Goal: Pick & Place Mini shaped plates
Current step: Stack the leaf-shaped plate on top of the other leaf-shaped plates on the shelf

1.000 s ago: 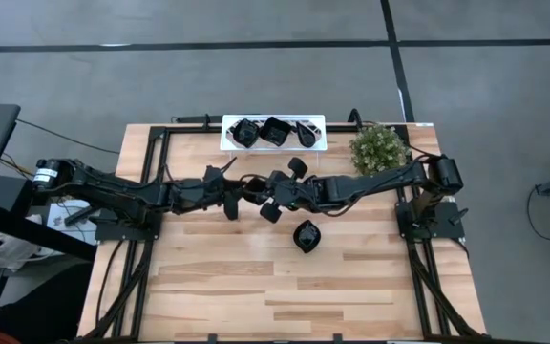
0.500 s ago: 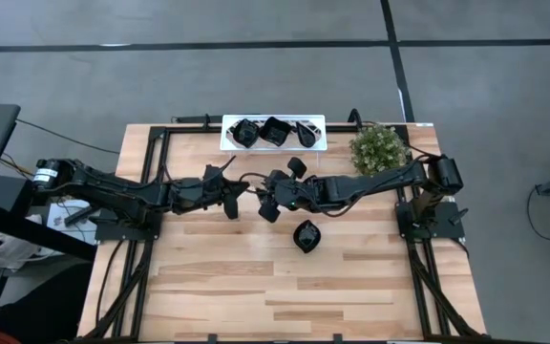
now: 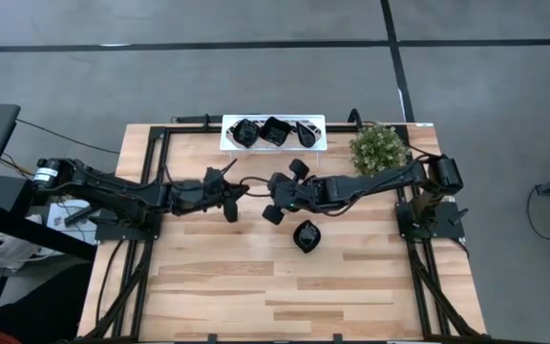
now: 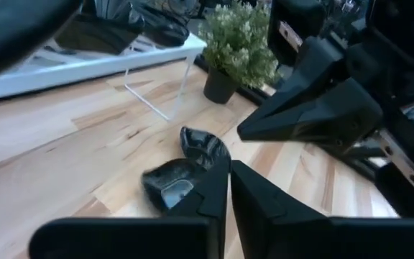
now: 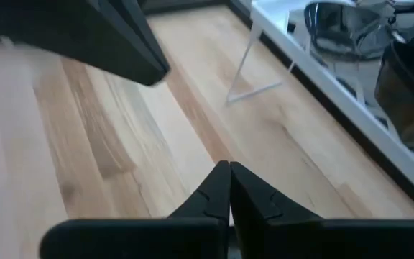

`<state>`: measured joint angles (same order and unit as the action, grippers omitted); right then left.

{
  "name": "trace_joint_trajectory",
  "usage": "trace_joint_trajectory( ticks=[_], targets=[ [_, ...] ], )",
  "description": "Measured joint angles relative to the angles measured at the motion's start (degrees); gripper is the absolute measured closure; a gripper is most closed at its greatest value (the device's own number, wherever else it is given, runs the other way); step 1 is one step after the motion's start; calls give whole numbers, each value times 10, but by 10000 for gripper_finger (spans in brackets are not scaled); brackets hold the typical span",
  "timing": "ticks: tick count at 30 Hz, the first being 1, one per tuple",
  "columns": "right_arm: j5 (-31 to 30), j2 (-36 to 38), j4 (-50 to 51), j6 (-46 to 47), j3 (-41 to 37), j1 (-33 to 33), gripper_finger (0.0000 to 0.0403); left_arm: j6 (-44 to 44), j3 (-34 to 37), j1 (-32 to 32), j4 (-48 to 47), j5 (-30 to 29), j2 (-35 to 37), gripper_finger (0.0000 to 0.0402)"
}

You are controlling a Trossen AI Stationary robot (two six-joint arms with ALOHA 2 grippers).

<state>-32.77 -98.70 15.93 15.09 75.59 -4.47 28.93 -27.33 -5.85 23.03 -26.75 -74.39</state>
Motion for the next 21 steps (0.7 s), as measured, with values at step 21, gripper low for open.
trace_joint_trajectory(
  ticks=[21],
  targets=[
    [57,6,257,145,-1,-8,395,110,59,-23,-15,2,0,356]
  ],
)
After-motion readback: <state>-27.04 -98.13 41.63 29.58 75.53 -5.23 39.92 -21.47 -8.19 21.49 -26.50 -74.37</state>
